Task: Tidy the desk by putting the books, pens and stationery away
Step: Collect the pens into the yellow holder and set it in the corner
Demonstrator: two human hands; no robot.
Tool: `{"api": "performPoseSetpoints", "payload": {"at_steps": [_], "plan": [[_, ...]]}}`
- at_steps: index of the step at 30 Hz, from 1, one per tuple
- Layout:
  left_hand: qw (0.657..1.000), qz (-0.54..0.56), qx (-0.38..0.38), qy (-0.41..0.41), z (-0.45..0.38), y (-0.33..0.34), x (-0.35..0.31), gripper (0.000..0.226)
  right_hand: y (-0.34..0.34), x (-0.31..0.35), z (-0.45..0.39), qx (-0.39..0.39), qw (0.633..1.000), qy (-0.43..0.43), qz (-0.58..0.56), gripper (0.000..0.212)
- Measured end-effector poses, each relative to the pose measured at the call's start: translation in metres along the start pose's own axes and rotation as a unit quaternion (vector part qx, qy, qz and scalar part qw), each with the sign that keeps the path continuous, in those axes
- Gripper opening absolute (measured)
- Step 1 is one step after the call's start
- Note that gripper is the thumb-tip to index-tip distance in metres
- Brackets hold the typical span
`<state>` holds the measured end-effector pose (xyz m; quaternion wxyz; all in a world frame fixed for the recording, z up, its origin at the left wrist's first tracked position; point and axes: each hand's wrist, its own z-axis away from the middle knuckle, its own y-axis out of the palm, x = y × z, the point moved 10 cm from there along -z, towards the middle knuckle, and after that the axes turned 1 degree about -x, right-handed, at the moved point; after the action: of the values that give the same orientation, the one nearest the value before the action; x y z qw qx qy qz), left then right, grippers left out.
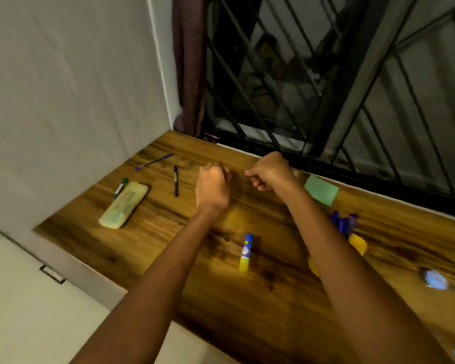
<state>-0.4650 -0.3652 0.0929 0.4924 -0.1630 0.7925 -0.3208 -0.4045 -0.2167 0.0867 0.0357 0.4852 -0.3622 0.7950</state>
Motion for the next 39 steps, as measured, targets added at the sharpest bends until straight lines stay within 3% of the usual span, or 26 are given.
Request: {"api": "performPoseSetpoints", "payload": {"at_steps": [4, 6, 10, 14, 18, 23, 33, 39], "plan": [[0.99, -0.13, -0.004, -0.063, -0.032, -0.033, 0.082, 0.02, 0.107, 0.019, -0.033, 0.051, 0.998, 0.007, -0.028, 0.011], [0.98, -0.185, 0.018, -0.076, -0.05, -0.041, 0.114, 0.026, 0.158, 0.026, -0.059, 0.064, 0.998, 0.005, -0.022, 0.035], [0.95, -0.293, 0.07, -0.078, -0.089, -0.042, 0.167, 0.04, 0.233, 0.028, -0.12, 0.022, 0.999, -0.003, 0.03, 0.052], [0.935, -0.33, 0.096, -0.087, -0.126, -0.039, 0.21, 0.05, 0.277, 0.027, -0.137, 0.059, 0.998, 0.008, 0.025, 0.039], [0.942, -0.309, 0.104, -0.076, -0.153, -0.031, 0.229, 0.047, 0.264, 0.044, -0.134, -0.033, 0.991, -0.007, 0.128, 0.034], [0.945, -0.291, 0.123, -0.079, -0.17, -0.012, 0.248, 0.033, 0.254, 0.055, -0.138, -0.065, 0.971, -0.025, 0.229, 0.036], [0.947, -0.247, 0.193, -0.072, -0.167, 0.031, 0.23, 0.036, 0.24, 0.042, -0.146, 0.015, 0.999, 0.012, 0.04, 0.028], [0.971, -0.11, 0.209, -0.03, -0.141, 0.064, 0.153, 0.03, 0.131, 0.026, -0.113, -0.057, 0.998, 0.024, 0.008, 0.028]]}}
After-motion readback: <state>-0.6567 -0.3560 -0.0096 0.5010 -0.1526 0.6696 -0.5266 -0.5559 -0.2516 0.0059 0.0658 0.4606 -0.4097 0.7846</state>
